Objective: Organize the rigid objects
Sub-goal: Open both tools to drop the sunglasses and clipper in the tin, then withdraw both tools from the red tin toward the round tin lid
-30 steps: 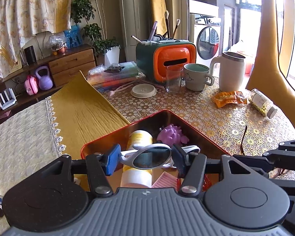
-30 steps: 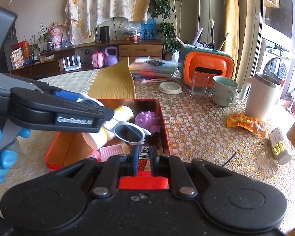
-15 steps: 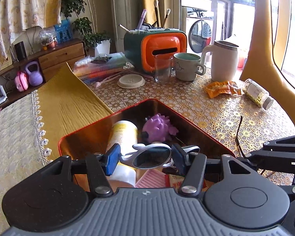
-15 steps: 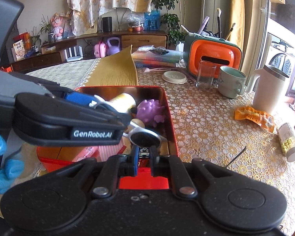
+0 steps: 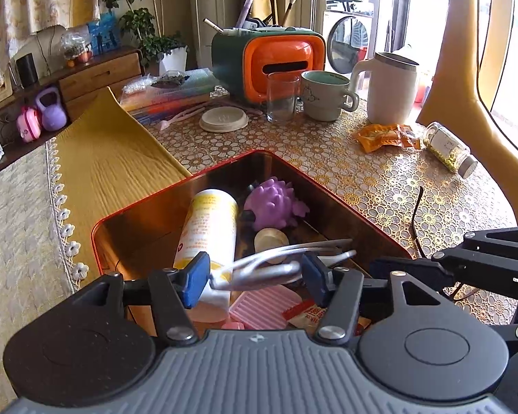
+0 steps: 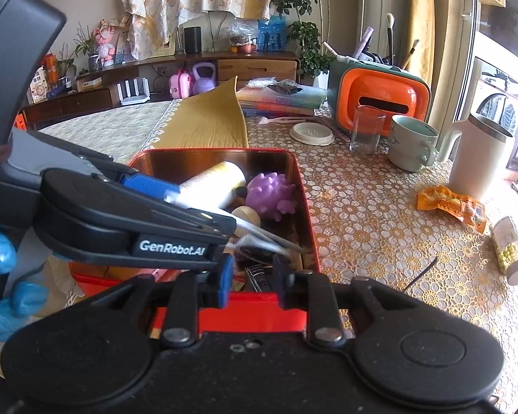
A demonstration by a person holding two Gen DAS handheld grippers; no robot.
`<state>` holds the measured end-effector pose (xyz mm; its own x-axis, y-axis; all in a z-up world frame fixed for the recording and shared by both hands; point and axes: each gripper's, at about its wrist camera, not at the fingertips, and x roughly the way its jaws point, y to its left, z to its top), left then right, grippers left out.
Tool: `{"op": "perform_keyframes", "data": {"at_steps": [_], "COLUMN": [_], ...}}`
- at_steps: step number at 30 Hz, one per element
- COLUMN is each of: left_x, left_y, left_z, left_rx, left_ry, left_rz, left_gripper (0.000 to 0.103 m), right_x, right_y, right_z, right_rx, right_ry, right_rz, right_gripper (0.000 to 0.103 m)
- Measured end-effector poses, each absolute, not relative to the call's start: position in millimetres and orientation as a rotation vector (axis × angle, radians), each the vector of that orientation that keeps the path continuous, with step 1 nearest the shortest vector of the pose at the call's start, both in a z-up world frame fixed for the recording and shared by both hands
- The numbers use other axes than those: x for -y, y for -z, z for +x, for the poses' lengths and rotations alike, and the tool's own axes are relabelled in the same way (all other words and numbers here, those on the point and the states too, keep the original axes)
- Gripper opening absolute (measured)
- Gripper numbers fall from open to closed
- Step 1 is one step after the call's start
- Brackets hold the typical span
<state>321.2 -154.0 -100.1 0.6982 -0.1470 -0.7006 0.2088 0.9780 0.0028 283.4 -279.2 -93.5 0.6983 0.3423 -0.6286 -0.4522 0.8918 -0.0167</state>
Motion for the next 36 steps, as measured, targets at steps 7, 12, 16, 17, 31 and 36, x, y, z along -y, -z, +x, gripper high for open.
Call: {"op": "perform_keyframes", "data": {"at_steps": [7, 12, 16, 17, 31, 36], "left_x": [145.7, 135.8, 124.3, 121.1, 69.8, 47.2], "left_y": [92.9, 82.1, 71.6, 68.9, 37.6, 28.7], "left_z": [308.3, 294.4, 281.8, 278.4, 227.3, 204.6], "left_rx": [-0.763, -0.749, -0.728, -0.723, -0.655, -0.621], "left_ry": [0.211, 0.219, 0.217, 0.217, 0.165, 0.137], "left_rz": [0.047, 0.024, -0.001, -0.009, -0.044, -0.052], "left_gripper": [0.064, 0.064, 0.068, 0.068, 0.068, 0.074], "right_x": [276.2, 271.7, 267.8, 266.5, 232.6, 212.9], "right_y": [85.4, 77.1, 68.8, 66.8, 35.5, 27.4], "right_z": [272.4, 263.3, 254.3, 251.9, 208.9, 194.1], "right_rx": [-0.659, -0.648, -0.636, -0.633, -0.576, -0.563], "right_ry": [-0.45, -0.449, -0.452, -0.454, -0.502, -0.535], "right_rz": [-0.191, -0.199, -0.199, -0.199, -0.222, -0.236], "right_gripper": [0.045, 0.05, 0.051, 0.051, 0.064, 0.072]}}
